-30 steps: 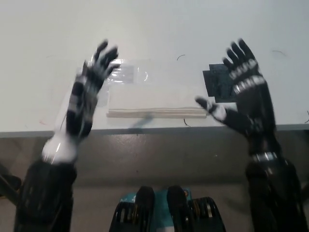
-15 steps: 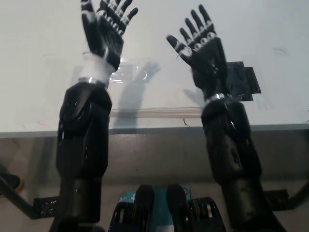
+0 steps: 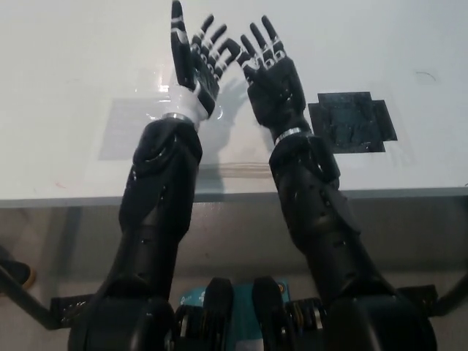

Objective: A stack of napkins is kept in the middle of the table close to the robot and the robot places both its hands sideways on the stack. Then it moves its hands away from each other while pressing down on the napkins to make them smooth

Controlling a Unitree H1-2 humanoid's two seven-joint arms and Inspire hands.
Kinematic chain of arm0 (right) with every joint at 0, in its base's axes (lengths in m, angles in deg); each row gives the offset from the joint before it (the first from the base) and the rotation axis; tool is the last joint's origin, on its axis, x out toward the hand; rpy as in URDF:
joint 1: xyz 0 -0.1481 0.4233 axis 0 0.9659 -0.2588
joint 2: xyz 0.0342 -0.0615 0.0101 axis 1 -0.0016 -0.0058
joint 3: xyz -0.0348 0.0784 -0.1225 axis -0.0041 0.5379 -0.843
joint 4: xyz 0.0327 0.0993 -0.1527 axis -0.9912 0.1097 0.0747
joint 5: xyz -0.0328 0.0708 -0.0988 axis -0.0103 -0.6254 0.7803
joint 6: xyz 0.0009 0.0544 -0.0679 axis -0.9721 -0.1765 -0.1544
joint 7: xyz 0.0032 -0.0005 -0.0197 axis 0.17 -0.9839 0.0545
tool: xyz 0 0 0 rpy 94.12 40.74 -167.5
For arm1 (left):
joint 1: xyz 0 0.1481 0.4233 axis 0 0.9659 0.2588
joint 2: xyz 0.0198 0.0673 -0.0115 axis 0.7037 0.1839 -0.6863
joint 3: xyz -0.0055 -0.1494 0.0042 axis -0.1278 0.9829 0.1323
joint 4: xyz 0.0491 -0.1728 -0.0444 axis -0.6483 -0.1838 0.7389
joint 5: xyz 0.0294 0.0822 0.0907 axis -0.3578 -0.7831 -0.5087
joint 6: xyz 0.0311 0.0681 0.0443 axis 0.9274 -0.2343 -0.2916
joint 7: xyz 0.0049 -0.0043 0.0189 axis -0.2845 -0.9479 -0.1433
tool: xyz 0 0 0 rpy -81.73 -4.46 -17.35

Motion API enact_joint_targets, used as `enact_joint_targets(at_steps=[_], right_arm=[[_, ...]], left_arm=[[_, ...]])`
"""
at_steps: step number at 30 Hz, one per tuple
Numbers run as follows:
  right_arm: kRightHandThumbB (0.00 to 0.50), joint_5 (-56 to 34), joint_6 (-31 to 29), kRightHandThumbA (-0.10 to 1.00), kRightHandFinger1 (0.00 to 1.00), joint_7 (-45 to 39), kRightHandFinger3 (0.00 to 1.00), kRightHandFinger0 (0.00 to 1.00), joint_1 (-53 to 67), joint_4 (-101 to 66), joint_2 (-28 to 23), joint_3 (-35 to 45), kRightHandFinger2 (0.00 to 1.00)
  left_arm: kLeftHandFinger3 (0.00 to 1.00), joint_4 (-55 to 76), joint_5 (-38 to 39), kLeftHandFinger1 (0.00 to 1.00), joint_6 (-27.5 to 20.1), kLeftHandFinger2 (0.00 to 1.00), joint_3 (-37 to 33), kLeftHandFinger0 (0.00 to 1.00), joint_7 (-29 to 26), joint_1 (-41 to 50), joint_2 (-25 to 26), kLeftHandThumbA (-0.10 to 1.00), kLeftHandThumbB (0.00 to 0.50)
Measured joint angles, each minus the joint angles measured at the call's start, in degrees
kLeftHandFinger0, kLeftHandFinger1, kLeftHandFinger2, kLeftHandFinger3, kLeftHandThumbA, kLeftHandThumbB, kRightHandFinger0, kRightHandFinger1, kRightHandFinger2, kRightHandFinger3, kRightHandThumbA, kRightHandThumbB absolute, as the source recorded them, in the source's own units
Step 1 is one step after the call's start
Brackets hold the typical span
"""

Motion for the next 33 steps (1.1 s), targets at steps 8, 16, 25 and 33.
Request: enact_joint_targets(at_steps=[8, 16, 25, 33], right_arm=[[0.200, 0.0, -3.6, 1.00, 1.00, -1.4, 1.00, 1.00, -0.9, 6.7, -0.3, 0.4, 1.00], [0.165, 0.1, -6.1, 1.00, 1.00, -1.6, 1.00, 1.00, -0.9, 11.2, -0.8, 0.6, 1.00], [0.236, 1.7, -9.0, 1.00, 1.00, -0.7, 1.00, 1.00, -0.9, 18.4, -1.4, 0.2, 1.00], [0.210, 3.2, -10.6, 1.00, 1.00, -0.1, 1.00, 1.00, -0.8, 20.2, -1.6, -0.3, 1.00]], left_arm=[[1.00, -7.8, -1.0, 1.00, -4.6, 1.00, -1.4, 1.00, 0.0, -0.1, 0.0, 1.00, 0.221], [1.00, -10.1, -1.5, 1.00, -7.5, 1.00, -3.0, 1.00, 0.0, 0.0, 0.1, 1.00, 0.252], [1.00, -14.1, -3.0, 1.00, -11.2, 1.00, -4.7, 1.00, -0.1, 1.4, 0.2, 1.00, 0.258], [1.00, -14.9, -3.5, 1.00, -14.2, 1.00, -6.3, 1.00, -0.1, 2.6, 0.1, 1.00, 0.244]])
